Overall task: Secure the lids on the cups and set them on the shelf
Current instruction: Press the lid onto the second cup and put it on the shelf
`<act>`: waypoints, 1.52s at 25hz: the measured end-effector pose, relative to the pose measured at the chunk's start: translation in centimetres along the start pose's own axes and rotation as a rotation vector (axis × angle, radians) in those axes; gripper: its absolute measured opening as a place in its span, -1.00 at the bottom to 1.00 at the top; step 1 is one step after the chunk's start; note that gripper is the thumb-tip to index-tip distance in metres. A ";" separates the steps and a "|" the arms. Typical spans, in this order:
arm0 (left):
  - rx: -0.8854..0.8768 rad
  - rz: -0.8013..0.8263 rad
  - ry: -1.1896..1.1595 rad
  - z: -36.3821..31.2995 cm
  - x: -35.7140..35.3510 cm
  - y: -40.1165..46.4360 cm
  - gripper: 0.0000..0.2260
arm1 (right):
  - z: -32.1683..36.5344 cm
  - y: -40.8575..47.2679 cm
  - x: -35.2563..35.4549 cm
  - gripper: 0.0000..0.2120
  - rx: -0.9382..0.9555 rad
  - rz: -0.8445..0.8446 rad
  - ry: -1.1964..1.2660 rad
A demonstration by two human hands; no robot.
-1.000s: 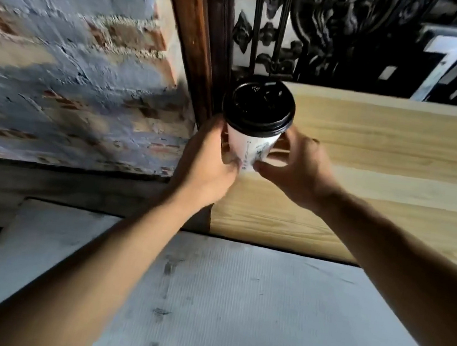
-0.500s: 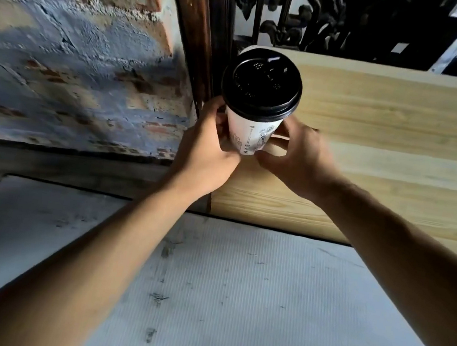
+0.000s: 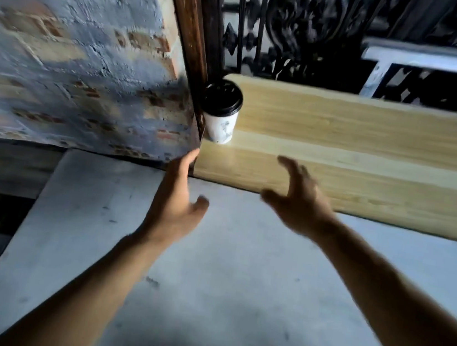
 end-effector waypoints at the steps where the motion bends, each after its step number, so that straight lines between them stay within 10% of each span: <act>1: -0.015 0.000 0.042 -2.6 0.9 -3.0 -0.27 | 0.2 -2.8 2.5 -0.28 0.026 0.025 -0.012; 12: 0.220 0.208 0.252 -5.4 0.4 -32.7 -0.24 | -5.4 -26.8 10.8 -0.37 0.192 0.179 0.016; 21: 0.216 0.305 0.033 -6.7 -4.8 -36.1 -0.21 | -5.3 -34.2 6.7 -0.05 0.310 0.255 -0.256; 31: 0.133 0.405 -0.087 -12.3 1.5 -35.7 -0.42 | -6.5 -32.6 11.1 -0.29 -0.062 0.312 0.260; 38: -0.171 0.393 0.303 -19.5 2.4 -35.6 -0.33 | -7.5 -33.3 12.0 -0.65 -0.382 0.150 0.771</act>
Point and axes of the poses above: each hand's wrist, its own y-axis towards the middle knuckle, its own x-axis out of the back of the hand, z = x × y, the point moved 9 cm from there along y, towards the middle knuckle, and after that the axes turned 14 degrees about -z, right-handed, at the moved point
